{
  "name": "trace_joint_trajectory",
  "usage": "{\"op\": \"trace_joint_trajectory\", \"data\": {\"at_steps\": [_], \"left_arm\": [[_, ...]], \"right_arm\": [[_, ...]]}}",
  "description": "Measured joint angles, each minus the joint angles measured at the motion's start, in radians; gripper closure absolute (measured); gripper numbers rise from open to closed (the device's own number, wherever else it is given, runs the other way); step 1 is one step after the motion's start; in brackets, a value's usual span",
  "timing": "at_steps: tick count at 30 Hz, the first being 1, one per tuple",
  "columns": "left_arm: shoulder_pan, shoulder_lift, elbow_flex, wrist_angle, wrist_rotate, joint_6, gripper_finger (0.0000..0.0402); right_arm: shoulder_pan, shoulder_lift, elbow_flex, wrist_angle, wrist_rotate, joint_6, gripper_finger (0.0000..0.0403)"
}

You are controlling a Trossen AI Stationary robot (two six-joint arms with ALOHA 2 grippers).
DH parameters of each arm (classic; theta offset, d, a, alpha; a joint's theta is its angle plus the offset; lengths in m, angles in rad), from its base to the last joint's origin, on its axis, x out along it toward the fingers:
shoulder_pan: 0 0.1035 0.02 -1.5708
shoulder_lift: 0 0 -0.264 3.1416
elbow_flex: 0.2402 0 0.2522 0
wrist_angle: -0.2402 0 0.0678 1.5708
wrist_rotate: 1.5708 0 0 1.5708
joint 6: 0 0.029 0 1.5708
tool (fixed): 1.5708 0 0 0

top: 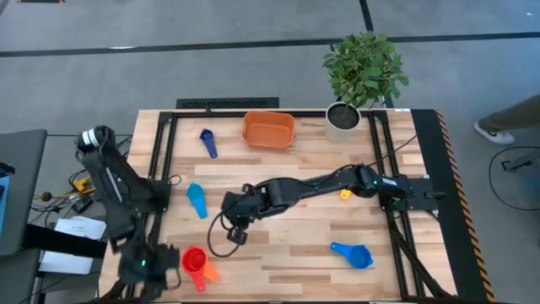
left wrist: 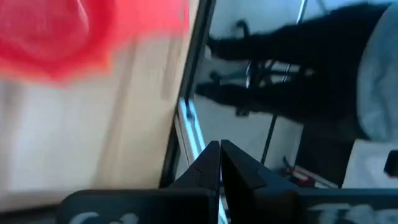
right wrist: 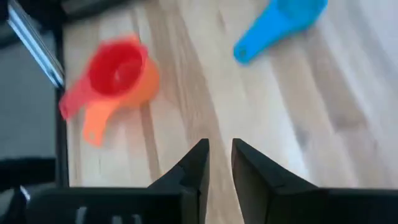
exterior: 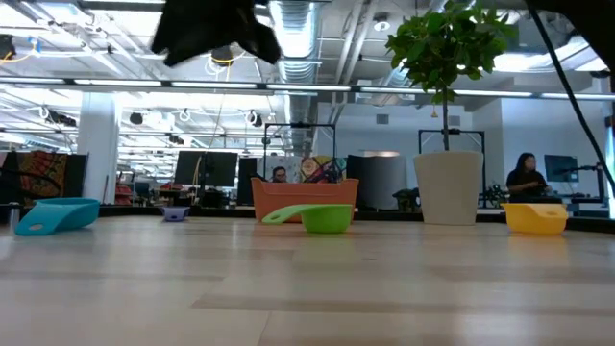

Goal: Nest measuring cups in basket
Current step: Stack the red measuring cup on top of the orange measuring cup

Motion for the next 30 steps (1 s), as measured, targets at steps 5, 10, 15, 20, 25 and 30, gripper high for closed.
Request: {"op": "trace_joint_trajectory", "data": {"at_steps": [5, 10, 15, 20, 25, 30], "left_arm": [[-0.024, 0.14, 0.0, 0.077, -0.078, -0.027, 0.0401], [0.006, 0.237, 0.0, 0.132, -0.125, 0.008, 0.0401], [0.047, 0.317, 0.0, 0.21, -0.132, 0.042, 0.0401], [0.09, 0.362, 0.0, 0.239, -0.133, 0.032, 0.0401], [0.132, 0.357, 0.0, 0.242, -0.151, 0.022, 0.0401], [0.161, 0.343, 0.0, 0.248, -0.157, 0.015, 0.0401]], "right_arm": [[0.038, 0.072, -0.024, 0.07, -0.097, 0.06, 0.033], [0.06, 0.133, -0.024, 0.24, -0.213, 0.142, 0.0345], [0.055, 0.176, -0.021, 0.339, -0.219, 0.179, 0.0361], [0.081, 0.217, -0.02, 0.389, -0.233, 0.208, 0.0381], [0.102, 0.248, -0.022, 0.396, -0.235, 0.215, 0.0387], [0.116, 0.247, -0.023, 0.406, -0.25, 0.233, 0.0375]]}}
